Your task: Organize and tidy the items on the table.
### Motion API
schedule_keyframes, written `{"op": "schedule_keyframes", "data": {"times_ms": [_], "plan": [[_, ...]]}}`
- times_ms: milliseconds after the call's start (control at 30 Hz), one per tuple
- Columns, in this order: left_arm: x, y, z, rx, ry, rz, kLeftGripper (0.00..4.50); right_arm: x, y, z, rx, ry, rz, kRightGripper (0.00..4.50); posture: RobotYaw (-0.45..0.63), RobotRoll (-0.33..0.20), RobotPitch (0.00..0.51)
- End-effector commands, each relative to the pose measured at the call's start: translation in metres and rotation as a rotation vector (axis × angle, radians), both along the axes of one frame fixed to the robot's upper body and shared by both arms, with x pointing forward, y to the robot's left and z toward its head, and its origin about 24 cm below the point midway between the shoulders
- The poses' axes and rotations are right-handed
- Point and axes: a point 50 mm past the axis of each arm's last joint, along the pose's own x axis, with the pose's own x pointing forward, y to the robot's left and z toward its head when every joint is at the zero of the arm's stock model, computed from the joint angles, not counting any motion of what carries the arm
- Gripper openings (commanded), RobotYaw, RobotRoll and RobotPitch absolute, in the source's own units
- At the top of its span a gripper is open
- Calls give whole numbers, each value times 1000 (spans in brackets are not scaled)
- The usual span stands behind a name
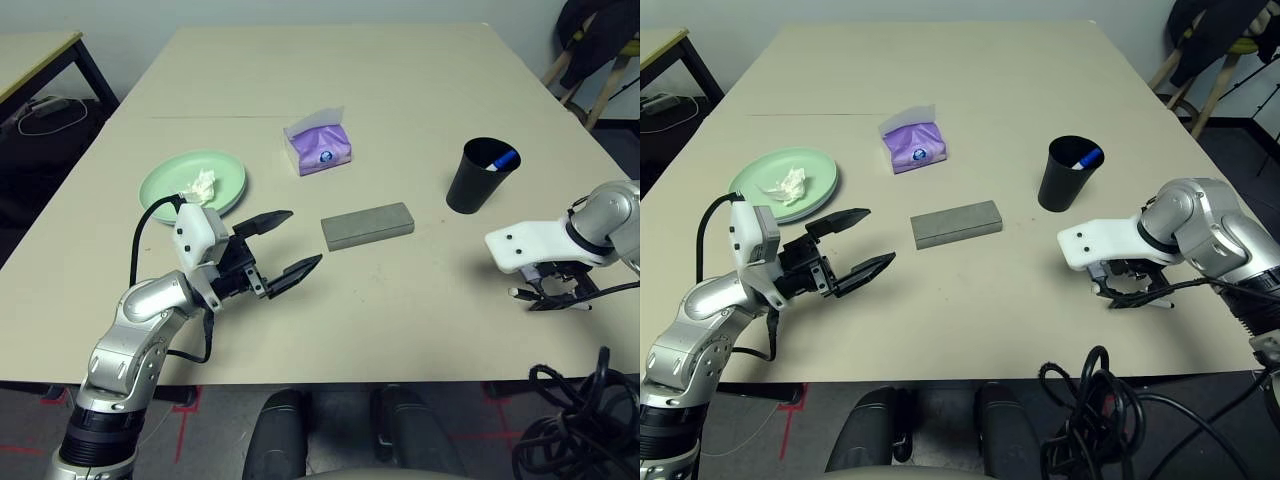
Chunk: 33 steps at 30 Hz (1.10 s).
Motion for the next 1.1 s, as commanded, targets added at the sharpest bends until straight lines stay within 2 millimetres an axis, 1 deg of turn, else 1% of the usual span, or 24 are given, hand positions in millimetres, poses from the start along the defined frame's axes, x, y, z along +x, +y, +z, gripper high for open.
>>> {"op": "schedule_keyframes", "data": {"times_ms": [33,300,467,933,1100], "plan": [[-3,-6,2,8,-3,-28,4451,-4,4,-6,23,1,-55,4500,-6,0,150],[-1,-9,2,10,-1,-37,4451,-13,2,-13,12,2,-134,4500,-15,0,156],[-1,-10,3,12,0,-41,4451,-16,-3,-14,2,-3,-169,4500,-20,0,160],[-2,-12,3,20,5,-49,4451,-19,-18,-9,-18,-17,-203,4500,-25,0,166],[-1,-12,3,18,8,-51,4451,-20,-20,-8,-25,-18,-203,4500,-25,0,166]]}}
